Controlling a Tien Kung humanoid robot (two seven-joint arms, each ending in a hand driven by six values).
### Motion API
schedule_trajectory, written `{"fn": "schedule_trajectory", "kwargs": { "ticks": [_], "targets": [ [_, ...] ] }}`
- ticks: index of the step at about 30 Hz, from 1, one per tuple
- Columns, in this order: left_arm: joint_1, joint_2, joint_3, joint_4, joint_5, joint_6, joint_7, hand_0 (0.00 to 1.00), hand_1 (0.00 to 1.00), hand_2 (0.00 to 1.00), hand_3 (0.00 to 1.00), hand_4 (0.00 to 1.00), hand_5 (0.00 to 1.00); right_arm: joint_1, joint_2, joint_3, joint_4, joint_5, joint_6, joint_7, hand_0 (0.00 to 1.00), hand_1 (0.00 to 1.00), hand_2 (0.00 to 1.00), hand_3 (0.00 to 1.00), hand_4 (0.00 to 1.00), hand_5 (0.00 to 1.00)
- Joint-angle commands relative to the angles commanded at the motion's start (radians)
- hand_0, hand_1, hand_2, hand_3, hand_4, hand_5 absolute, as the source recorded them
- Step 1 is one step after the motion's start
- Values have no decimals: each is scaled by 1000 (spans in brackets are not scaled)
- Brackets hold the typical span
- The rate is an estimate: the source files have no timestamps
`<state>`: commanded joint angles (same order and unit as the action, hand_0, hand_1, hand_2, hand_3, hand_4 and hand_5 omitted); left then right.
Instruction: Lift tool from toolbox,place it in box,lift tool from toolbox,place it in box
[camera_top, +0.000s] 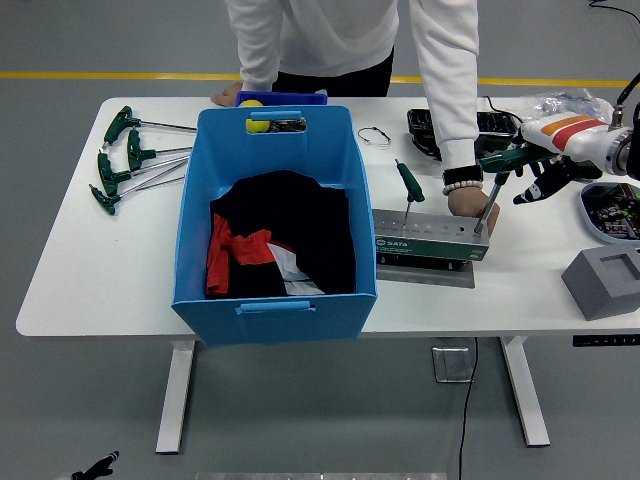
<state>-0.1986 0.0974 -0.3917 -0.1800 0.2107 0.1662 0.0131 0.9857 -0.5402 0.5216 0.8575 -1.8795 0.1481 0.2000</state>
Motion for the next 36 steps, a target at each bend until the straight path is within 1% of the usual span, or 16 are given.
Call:
{"fn": "schedule_trajectory", "kwargs": {
  "ticks": [4,5,6,10,11,16,17,22,23,28,29,34,35,36],
  "targets": [
    [-2,1,-8,0,8,0,1,892,918,893,649,764,564,4,-1,-1,8,0,15,-7,376,240,247,331,998,303],
    [-3,1,-11,0,11,0,2,893,918,893,648,764,562,4,-1,-2,10,1,19,-9,343,213,233,314,998,313],
    [-3,2,-13,0,13,0,2,893,918,893,648,764,562,4,-1,-2,11,2,21,-10,343,213,233,314,998,313],
    [-4,2,-18,0,16,1,1,893,918,893,648,764,562,1,3,-1,10,8,27,-12,343,213,233,314,998,313],
    [-4,2,-16,0,15,1,1,893,918,893,648,764,562,1,4,-2,8,10,28,-12,321,193,216,288,998,318],
    [-5,3,-15,0,14,1,1,893,918,893,648,764,562,0,8,-4,2,16,29,-8,321,193,216,288,998,318],
    [-5,3,-14,0,14,1,1,893,915,893,648,765,565,1,8,-4,2,16,28,-7,268,164,186,232,998,334],
    [-5,5,-16,0,16,1,1,893,915,893,648,765,565,4,10,-3,-4,18,22,1,268,164,186,232,998,334],
    [-6,5,-17,0,17,1,1,894,917,892,648,764,563,4,10,-3,-4,20,21,3,218,139,163,190,998,348],
    [-7,6,-20,0,21,1,2,894,917,892,648,764,563,6,13,-5,-6,36,15,13,218,139,163,190,998,348],
    [-7,6,-19,0,20,1,1,893,917,892,648,763,563,7,13,-5,-6,38,14,14,186,121,148,171,998,366],
    [-9,8,-25,0,26,1,2,893,917,892,648,763,563,13,17,-3,-11,49,22,19,186,121,148,171,998,366],
    [-10,8,-26,0,27,1,2,894,917,893,649,764,563,14,18,-4,-13,48,23,20,154,96,122,136,998,379],
    [-10,8,-27,0,28,1,2,894,917,893,649,764,563,15,19,-4,-15,48,24,21,154,96,122,136,998,379]
  ]
}}
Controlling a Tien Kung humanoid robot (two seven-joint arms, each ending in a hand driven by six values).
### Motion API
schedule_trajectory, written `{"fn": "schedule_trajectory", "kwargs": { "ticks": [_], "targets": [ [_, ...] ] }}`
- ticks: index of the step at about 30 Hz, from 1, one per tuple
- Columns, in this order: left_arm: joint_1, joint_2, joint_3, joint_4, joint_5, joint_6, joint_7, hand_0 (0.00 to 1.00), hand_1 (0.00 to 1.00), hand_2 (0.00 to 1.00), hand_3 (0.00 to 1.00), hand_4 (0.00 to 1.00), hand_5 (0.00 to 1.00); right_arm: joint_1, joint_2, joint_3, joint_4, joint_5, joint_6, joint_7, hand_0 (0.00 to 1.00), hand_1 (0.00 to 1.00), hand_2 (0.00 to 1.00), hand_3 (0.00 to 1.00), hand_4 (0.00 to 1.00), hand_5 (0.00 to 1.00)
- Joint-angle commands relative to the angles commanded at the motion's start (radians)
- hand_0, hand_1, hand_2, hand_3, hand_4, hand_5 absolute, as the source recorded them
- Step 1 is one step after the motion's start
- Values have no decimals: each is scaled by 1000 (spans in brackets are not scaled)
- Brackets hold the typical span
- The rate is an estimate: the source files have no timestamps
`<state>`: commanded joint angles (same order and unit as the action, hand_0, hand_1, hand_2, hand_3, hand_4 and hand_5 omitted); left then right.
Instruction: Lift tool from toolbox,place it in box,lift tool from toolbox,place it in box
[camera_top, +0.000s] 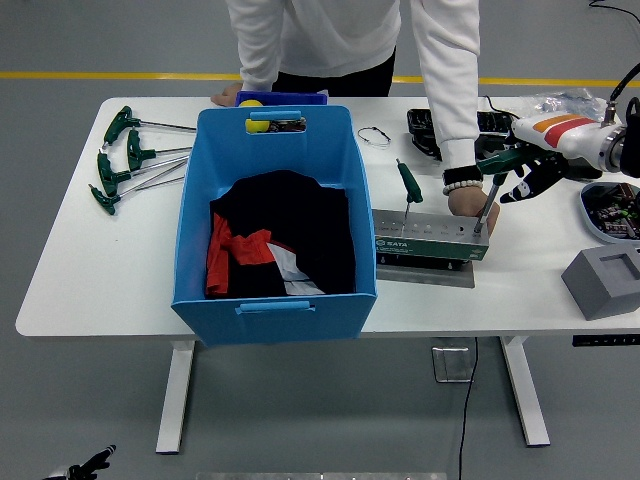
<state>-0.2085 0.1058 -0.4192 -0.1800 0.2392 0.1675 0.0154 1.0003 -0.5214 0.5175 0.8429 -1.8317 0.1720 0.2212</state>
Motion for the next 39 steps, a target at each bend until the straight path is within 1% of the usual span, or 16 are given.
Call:
{"fn": "schedule_trajectory", "kwargs": {
  "ticks": [4,5,10,11,16,17,19,22,23,28,29,34,35,39],
  "targets": [
    [0,0,-5,0,6,0,1,894,917,893,649,764,563,4,3,-4,-5,-5,9,2,154,96,122,136,998,379],
    [0,0,-6,0,8,0,1,894,917,893,649,764,563,4,4,-4,-5,-7,12,1,132,71,100,117,998,434],
    [-1,0,-18,0,27,0,4,894,917,893,649,764,563,8,5,1,-8,-15,23,-4,132,71,100,117,998,434],
    [0,0,-19,0,28,-1,4,892,918,892,650,764,562,9,5,2,-9,-16,23,-4,120,52,81,96,998,531],
    [0,1,-26,0,36,0,5,892,918,892,650,764,562,12,3,9,-12,-22,27,-11,120,52,81,96,998,531],
    [1,1,-28,0,38,-1,5,891,917,892,649,764,563,13,2,11,-12,-22,28,-12,115,41,62,83,998,565],
    [1,1,-30,0,40,0,6,891,917,892,649,764,563,14,2,14,-12,-22,29,-14,115,41,62,83,998,565],
    [0,1,-33,0,42,0,6,891,917,892,649,764,563,14,-1,20,-13,-19,24,-18,115,41,62,83,998,565],
    [0,1,-33,0,43,0,6,891,917,891,649,764,562,13,-1,21,-13,-18,23,-18,116,37,58,67,998,596],
    [2,0,-51,0,62,0,10,891,917,891,649,764,562,7,-4,32,-11,0,26,-29,116,37,58,67,998,596],
    [3,0,-55,0,66,0,11,891,917,891,649,764,563,5,-4,34,-10,5,26,-33,118,34,57,52,998,672],
    [7,-2,-77,0,90,1,17,891,917,891,649,764,563,-2,-7,43,-3,25,12,-42,118,34,57,52,998,672],
    [8,-2,-80,0,93,1,18,892,917,891,650,763,563,-4,-8,46,0,29,7,-43,114,25,49,33,998,742],
    [12,-3,-94,0,108,2,22,892,917,891,650,763,563,-10,-12,57,12,35,-3,-43,114,25,49,33,998,742]
  ]
}}
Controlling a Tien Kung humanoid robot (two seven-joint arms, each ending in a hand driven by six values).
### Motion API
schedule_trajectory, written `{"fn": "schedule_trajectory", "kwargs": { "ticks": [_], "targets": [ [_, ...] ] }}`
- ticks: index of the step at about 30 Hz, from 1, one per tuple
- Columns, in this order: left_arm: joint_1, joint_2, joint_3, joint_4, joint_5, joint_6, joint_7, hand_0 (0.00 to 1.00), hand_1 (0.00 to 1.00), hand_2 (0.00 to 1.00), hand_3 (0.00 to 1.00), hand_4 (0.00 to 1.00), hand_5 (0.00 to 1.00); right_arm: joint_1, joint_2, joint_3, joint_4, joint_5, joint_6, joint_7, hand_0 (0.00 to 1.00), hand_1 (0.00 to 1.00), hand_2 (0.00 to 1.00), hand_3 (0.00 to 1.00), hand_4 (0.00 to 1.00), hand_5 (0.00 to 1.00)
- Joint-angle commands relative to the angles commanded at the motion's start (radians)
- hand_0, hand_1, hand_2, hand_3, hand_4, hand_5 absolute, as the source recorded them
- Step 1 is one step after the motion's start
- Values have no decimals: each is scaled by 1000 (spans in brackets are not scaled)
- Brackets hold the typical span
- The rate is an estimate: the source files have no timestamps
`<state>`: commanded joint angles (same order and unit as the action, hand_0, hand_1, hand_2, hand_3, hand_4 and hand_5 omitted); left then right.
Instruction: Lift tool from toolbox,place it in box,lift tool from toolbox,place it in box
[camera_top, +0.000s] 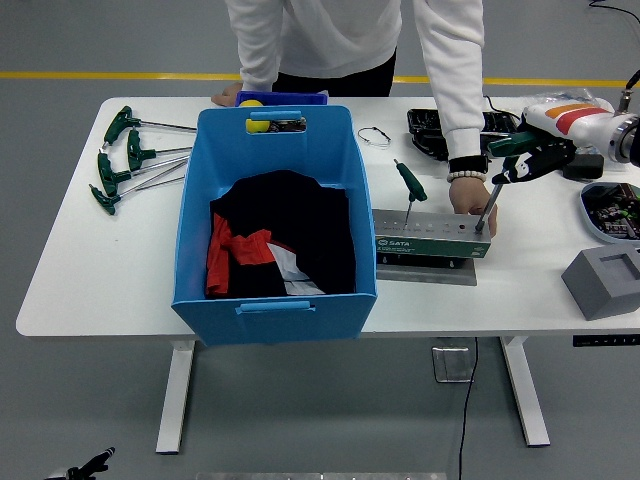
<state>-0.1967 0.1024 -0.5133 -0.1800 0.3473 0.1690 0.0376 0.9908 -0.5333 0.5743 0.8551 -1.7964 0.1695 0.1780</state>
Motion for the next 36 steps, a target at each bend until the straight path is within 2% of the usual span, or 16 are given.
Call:
{"fn": "schedule_trajectory", "kwargs": {
  "ticks": [2,7,8,19,20,25,26,31,32,36],
  "targets": [
    [2,0,-8,0,9,0,2,892,917,890,650,763,563,-2,-3,6,8,3,-9,2,112,7,39,15,998,771],
    [6,0,-22,0,24,0,5,892,917,890,650,763,563,-5,-10,19,24,17,-34,8,112,7,39,15,998,771],
    [7,0,-23,0,26,0,6,892,916,890,651,763,564,-5,-11,22,27,23,-42,9,101,2,32,4,998,808],
    [5,0,-25,0,27,-1,6,892,916,890,651,763,564,-10,-30,58,47,55,-73,22,97,2,28,2,998,806],
    [5,0,-27,0,27,-1,6,892,916,888,652,763,565,-11,-32,62,50,56,-74,22,95,2,26,2,998,782],
    [4,0,-29,0,28,0,7,892,916,888,652,763,565,-17,-39,89,67,55,-77,18,95,2,26,2,998,782],
    [4,0,-31,0,29,0,7,891,914,888,652,763,565,-18,-41,97,71,55,-77,18,92,2,27,2,998,715],
    [4,0,-33,0,32,-1,8,891,914,888,652,763,565,-24,-51,124,88,62,-81,12,92,2,27,2,998,715],
    [4,0,-34,0,33,-1,8,891,914,889,652,763,566,-25,-53,129,91,64,-82,11,90,2,24,2,918,673],
    [5,0,-38,0,36,-1,9,891,914,889,652,763,566,-29,-62,146,104,77,-85,3,90,2,24,2,918,673]
  ]
}}
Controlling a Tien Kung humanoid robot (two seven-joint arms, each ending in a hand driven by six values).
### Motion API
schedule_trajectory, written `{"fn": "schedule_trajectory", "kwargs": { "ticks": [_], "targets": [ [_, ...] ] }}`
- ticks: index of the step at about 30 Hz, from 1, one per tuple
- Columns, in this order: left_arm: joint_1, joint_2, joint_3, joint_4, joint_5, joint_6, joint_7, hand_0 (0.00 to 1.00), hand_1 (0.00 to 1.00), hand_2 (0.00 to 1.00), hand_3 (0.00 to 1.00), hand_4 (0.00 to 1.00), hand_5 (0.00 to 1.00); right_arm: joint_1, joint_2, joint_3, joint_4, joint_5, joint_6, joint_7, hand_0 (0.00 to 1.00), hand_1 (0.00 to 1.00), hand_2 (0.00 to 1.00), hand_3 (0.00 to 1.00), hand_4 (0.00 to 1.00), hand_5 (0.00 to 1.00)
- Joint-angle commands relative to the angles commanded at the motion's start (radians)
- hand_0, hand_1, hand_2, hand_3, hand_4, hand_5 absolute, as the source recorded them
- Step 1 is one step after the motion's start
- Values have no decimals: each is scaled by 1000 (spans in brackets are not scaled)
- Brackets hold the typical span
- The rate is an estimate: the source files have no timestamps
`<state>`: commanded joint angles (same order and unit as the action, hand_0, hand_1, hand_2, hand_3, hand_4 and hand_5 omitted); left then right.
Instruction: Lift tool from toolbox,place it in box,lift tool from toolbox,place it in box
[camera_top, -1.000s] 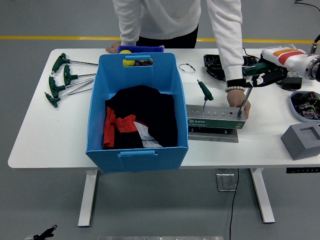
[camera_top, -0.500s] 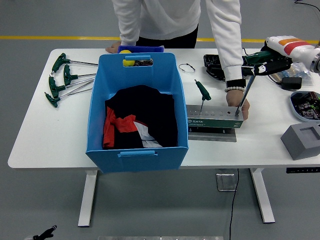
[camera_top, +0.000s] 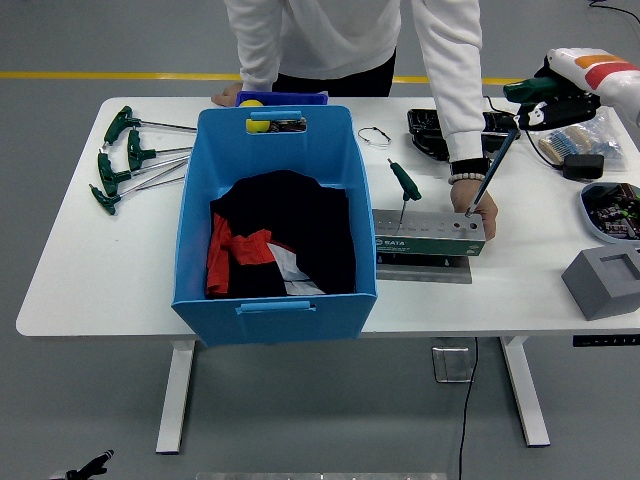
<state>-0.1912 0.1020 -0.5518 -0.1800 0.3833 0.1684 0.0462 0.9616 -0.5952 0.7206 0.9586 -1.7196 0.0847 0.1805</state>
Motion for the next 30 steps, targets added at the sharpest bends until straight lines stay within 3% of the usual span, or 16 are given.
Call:
{"fn": "schedule_trajectory", "kwargs": {
  "ticks": [2,7,8,18,30],
  "targets": [
    [0,0,-2,0,2,0,1,890,914,889,653,762,564,-2,-4,8,7,6,-1,-3,92,2,23,2,865,693],
    [0,0,-5,0,6,0,2,890,914,889,653,762,564,-8,-15,24,24,17,-3,-11,92,2,23,2,865,693],
    [0,0,-6,0,7,-1,2,890,914,886,654,763,566,-9,-17,26,27,20,-3,-13,95,2,19,2,814,685],
    [0,-1,-14,0,15,-1,4,890,913,885,654,763,566,-19,-28,41,62,68,-16,-35,97,2,19,2,785,673],
    [0,-1,-22,0,22,-2,5,889,911,885,654,763,566,-22,-40,72,175,65,-79,-24,94,2,16,2,723,654]
  ]
}}
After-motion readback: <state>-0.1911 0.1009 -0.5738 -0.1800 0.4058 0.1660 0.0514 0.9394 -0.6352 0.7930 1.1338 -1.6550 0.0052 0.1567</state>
